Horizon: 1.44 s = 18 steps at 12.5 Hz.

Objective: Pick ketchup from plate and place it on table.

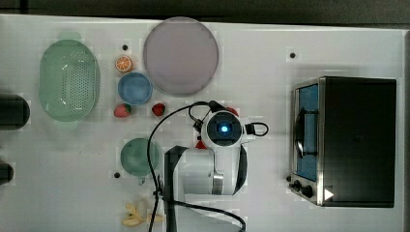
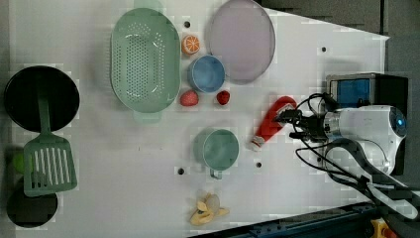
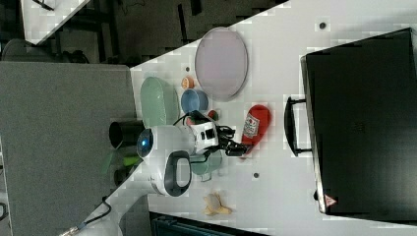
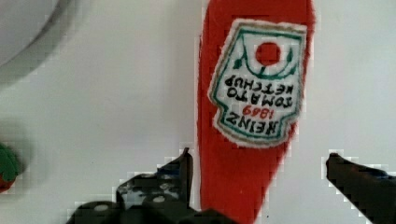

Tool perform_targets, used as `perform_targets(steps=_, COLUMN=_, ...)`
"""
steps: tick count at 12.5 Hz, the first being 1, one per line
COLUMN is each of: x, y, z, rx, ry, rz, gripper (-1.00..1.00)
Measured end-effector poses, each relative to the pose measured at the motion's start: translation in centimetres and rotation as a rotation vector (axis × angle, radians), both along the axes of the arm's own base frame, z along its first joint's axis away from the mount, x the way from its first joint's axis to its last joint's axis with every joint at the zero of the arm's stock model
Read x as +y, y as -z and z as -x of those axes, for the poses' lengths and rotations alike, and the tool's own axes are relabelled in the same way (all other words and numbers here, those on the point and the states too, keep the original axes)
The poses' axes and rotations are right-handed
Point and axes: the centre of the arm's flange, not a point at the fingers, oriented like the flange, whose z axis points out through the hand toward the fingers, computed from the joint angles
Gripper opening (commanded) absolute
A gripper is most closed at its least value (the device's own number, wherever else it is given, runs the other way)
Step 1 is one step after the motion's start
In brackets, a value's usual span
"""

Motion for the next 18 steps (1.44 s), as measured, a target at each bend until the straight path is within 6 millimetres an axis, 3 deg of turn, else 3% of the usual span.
perform_targets(steps=2, x=-0.3, y=-1.1, z=-0.2, rx=-0.024, ry=0.004, rz=0.004, gripper=1.0)
perform_targets(steps=5, x=-0.6, y=-6.3, z=-1.8, rx=-0.07, ry=0.003, rz=0.017, gripper=1.0)
perform_targets(steps=7, x=-0.6, y=-11.9, z=-3.2, rx=-0.048, ry=0.013, rz=0.021, gripper=1.0)
perform_targets(steps=10, x=-0.7, y=-22.0, z=-6.5, rx=-0.127, ry=0.09, rz=0.018, gripper=1.0)
perform_targets(steps=12, x=-1.1, y=-28.9, z=-7.3, rx=-0.155, ry=0.117, rz=0.023, gripper=1.0)
perform_targets(steps=14, x=-1.3, y=-34.6, z=-7.5, rx=-0.149, ry=0.129, rz=0.017, gripper=1.0)
perform_targets(steps=16, x=-1.1, y=-38.6, z=-6.7, rx=-0.11, ry=0.125, rz=0.022, gripper=1.0)
perform_targets(steps=18, x=-0.9, y=-40.3, z=-5.5, rx=-0.086, ry=0.13, rz=0.031, gripper=1.0)
